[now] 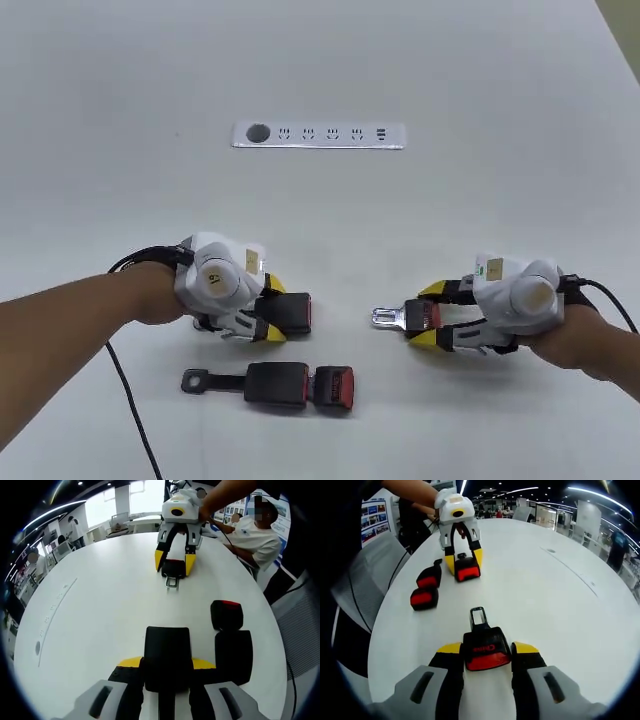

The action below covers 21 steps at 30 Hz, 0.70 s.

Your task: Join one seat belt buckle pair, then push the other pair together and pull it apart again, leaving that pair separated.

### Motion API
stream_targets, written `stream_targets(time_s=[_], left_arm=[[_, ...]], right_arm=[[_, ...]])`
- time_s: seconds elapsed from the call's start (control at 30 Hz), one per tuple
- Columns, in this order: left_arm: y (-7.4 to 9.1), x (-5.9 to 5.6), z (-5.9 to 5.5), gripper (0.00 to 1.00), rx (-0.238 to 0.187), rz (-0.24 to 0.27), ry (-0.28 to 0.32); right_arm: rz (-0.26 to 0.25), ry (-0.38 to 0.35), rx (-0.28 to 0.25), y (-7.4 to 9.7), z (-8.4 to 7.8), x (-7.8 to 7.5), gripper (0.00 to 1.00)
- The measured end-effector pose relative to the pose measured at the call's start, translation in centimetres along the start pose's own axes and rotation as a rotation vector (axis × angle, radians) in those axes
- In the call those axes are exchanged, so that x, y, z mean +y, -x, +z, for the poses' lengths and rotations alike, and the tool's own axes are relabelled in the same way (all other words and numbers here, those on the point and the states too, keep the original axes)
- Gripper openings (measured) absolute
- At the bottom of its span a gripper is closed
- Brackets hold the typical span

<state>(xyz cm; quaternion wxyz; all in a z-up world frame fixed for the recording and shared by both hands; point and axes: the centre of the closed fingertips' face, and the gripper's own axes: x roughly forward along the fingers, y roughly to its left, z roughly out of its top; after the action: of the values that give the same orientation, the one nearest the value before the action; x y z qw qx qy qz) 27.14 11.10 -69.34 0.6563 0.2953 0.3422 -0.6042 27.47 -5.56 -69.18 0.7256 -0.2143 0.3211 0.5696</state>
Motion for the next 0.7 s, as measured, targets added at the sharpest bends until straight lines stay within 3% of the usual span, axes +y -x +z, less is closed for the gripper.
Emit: stream_targets(time_s=[0.7], left_arm=[[0.07, 0.20, -0.03, 0.36, -0.022, 0.007, 0.017]], right_arm=[[0.016, 0.008, 0.000, 0.24, -0.26, 0.04, 0.36]])
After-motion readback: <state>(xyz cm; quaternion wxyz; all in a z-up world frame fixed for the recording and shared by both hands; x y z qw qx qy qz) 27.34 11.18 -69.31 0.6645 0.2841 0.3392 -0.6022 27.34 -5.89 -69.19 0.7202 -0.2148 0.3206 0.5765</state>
